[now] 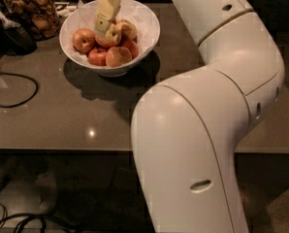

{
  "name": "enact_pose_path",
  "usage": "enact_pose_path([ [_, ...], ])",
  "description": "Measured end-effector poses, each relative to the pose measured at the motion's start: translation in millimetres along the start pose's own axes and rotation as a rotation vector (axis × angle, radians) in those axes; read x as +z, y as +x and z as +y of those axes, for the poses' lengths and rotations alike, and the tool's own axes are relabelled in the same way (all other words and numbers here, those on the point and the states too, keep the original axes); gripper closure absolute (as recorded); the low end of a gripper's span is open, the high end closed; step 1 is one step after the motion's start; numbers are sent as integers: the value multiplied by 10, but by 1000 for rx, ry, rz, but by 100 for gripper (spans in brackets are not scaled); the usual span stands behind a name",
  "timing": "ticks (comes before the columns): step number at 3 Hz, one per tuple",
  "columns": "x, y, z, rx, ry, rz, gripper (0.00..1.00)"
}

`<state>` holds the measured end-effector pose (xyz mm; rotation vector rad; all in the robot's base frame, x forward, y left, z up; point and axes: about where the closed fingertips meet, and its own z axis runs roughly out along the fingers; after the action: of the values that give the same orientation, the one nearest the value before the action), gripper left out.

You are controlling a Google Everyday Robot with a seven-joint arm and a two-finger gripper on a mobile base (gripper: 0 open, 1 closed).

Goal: Pick apple from white bowl

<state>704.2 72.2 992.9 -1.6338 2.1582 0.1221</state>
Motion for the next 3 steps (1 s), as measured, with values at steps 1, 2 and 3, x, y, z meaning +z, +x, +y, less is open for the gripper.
enact_pose_path([
  [1, 102, 9, -17, 2, -5, 20, 0],
  [2, 174, 1, -33, 2, -5, 34, 0],
  [3, 236, 8, -56, 3, -5, 44, 3],
])
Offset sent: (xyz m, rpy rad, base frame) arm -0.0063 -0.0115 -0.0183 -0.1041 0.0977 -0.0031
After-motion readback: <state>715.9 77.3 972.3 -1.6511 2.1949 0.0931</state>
